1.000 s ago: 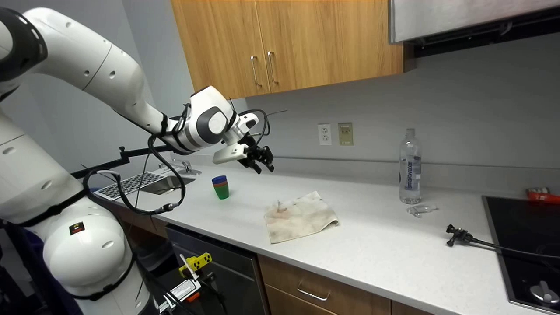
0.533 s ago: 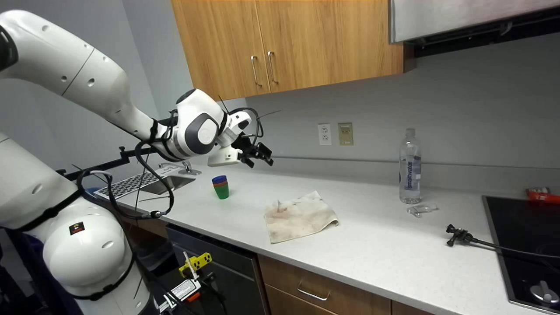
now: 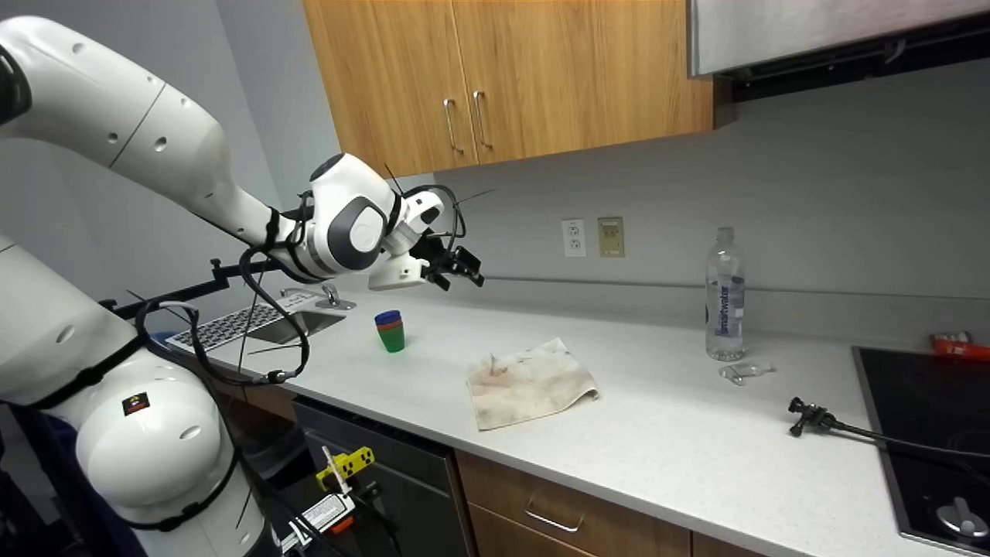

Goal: Unfold the towel and lay it flat on the countertop

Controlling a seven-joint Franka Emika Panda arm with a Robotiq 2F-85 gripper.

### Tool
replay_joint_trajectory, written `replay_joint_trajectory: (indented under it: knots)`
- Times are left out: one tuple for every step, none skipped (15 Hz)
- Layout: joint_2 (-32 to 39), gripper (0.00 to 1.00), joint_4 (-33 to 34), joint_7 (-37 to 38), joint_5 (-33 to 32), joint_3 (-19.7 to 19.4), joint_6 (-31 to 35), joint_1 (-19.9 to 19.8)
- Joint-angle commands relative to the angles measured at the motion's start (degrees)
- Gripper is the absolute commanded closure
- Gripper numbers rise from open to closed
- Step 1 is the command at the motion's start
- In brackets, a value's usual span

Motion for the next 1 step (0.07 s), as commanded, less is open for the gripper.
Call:
replay_joint_trajectory:
  knots:
    - [-0.08, 0.0, 0.0, -1.02, 1.25, 0.53, -0.08, -0.34]
